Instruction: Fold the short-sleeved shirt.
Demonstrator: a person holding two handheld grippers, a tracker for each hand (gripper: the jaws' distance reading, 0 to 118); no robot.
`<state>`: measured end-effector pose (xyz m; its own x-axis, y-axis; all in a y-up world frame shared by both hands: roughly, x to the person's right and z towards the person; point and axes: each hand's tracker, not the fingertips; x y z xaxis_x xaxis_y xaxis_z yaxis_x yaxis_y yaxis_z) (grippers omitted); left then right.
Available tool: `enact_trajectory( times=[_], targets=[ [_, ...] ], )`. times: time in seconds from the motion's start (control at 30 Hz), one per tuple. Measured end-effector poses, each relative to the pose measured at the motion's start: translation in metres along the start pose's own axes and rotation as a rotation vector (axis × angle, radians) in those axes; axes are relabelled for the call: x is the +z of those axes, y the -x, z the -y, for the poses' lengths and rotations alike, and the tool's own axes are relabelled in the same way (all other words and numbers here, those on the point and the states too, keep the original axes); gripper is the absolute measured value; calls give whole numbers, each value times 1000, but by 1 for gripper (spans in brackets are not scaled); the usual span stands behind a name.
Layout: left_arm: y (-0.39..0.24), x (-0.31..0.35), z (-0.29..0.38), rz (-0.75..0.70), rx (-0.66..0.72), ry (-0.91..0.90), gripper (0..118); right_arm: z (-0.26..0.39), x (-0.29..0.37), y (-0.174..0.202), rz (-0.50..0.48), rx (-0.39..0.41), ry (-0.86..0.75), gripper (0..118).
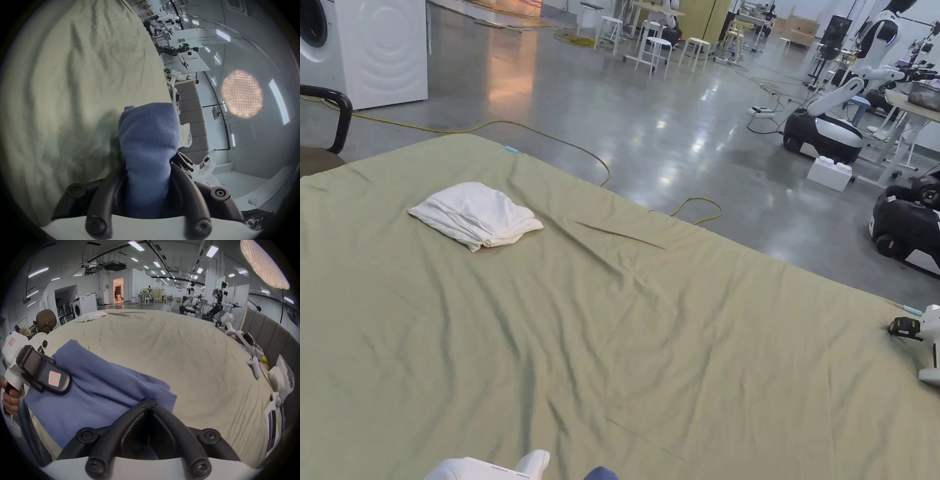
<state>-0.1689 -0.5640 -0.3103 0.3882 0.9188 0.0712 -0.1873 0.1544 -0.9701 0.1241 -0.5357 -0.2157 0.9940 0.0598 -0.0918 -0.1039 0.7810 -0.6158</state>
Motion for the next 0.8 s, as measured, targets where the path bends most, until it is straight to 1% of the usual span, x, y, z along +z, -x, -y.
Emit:
enact_trajectory(
  times=[0.1, 0.27, 0.33, 0.47, 0.5, 0.53, 0.63, 0.73, 0.8],
  targets=[
    [-11, 27, -10, 25, -7, -36, 25, -19, 14, -6, 34, 25, -78, 0],
    [-25, 98, -44, -9, -47, -102, 25, -62, 32, -35, 71, -3, -182, 0],
    [-27, 131, -56, -70, -74, -129, 25, -79, 39, -47, 91, -13, -219, 0],
    [-23, 202, -83, -182, -82, -187, 25, -110, 52, -71, 139, -29, -300, 0],
    [-22, 217, -88, -189, -81, -194, 25, -116, 55, -75, 148, -27, -312, 0],
    [-7, 239, -103, -199, -82, -198, 25, -123, 58, -79, 158, -27, -328, 0],
    [4, 289, -120, -289, -42, -230, 25, -137, 64, -90, 178, -28, -359, 0],
    [13, 326, -128, -384, 3, -256, 25, -145, 69, -96, 199, -27, -387, 0],
    [12, 339, -123, -412, 48, -283, 25, -148, 72, -100, 208, -34, -397, 0]
  ],
)
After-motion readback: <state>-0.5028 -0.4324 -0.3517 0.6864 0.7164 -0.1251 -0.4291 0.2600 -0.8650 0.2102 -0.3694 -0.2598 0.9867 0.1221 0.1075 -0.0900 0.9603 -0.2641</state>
